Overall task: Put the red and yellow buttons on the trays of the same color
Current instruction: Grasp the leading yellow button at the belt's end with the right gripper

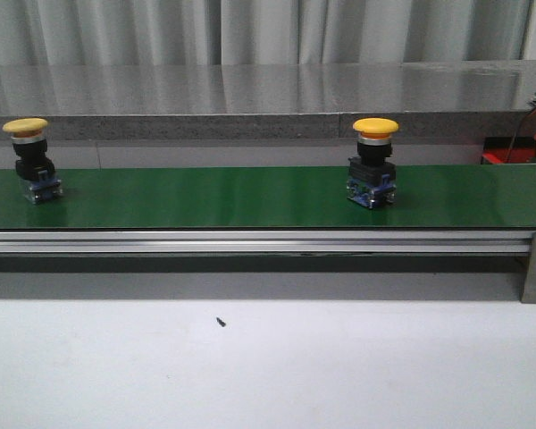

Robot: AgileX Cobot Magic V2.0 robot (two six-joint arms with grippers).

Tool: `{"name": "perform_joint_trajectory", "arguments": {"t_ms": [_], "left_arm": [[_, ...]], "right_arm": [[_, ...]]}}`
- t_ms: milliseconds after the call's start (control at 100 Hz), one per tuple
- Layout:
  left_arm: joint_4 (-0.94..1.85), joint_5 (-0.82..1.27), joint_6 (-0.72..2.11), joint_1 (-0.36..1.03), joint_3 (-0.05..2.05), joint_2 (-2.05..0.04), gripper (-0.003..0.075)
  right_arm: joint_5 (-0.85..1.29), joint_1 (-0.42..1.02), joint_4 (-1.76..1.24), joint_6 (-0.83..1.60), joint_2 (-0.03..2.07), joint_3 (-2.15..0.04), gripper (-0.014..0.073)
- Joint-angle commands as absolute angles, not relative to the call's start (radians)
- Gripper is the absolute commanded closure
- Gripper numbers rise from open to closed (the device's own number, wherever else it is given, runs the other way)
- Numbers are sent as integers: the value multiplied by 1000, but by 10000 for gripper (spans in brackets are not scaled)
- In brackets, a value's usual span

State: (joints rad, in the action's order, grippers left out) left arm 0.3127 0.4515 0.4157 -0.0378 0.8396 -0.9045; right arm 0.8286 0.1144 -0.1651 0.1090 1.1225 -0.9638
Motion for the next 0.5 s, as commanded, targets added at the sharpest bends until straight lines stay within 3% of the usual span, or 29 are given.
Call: {"name": "perform_joint_trajectory", "arguments": {"t_ms": [0,490], "left_arm": [[332,381,411,-40,866,-894,740],[332,381,411,-40,866,-894,740]], "right_arm": [[742,116,-257,192,1168,-999,-38],[691,222,-301,280,1467,-1204,-38]]}}
